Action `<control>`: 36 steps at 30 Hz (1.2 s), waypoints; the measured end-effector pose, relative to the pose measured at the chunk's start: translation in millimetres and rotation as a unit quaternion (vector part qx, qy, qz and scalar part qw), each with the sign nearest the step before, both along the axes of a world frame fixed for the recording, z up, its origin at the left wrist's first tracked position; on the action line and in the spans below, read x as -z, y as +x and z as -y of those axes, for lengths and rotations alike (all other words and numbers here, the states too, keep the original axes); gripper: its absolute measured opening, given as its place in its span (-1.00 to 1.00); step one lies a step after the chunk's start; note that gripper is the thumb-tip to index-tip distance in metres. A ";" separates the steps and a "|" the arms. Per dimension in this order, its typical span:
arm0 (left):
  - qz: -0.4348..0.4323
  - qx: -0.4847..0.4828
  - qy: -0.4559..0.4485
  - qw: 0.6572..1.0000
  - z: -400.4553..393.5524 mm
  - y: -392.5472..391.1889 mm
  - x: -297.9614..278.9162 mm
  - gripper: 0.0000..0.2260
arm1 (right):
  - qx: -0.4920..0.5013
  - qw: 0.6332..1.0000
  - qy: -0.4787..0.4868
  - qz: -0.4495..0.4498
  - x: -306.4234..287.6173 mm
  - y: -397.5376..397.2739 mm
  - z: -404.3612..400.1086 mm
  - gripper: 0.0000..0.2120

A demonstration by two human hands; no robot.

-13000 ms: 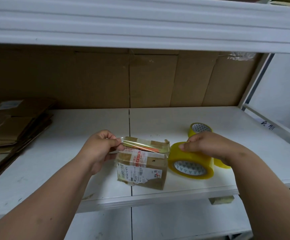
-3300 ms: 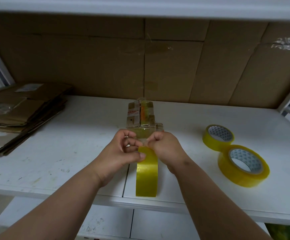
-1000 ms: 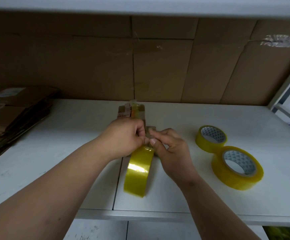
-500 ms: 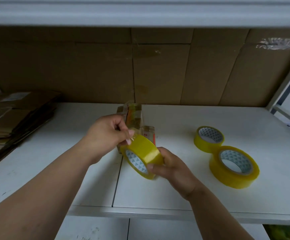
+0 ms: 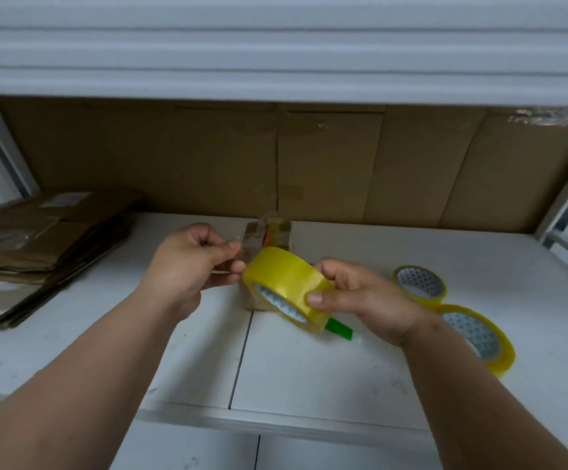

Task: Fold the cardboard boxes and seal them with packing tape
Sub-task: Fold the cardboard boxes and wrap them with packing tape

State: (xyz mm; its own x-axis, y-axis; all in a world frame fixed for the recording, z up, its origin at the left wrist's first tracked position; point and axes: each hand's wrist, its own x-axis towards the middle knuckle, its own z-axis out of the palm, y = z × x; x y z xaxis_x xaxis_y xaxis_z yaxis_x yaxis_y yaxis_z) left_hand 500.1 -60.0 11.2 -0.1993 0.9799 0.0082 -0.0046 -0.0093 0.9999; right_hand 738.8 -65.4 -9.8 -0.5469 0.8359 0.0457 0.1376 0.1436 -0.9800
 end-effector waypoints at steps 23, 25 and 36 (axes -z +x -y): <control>0.080 -0.140 -0.059 0.985 -54.4 -40.9 48.9 -0.78 | 0.218 0.941 0.037 0.255 -31.8 21.7 -68.7 -0.92; 0.080 -0.140 -0.068 0.985 -56.9 -41.8 54.7 -0.82 | 0.216 0.938 0.037 0.268 -30.3 19.1 -71.4 -0.89; 0.101 -0.142 -0.111 0.978 -65.4 -43.3 77.0 -0.89 | 0.206 0.911 0.038 0.355 -18.5 11.5 -91.7 -0.82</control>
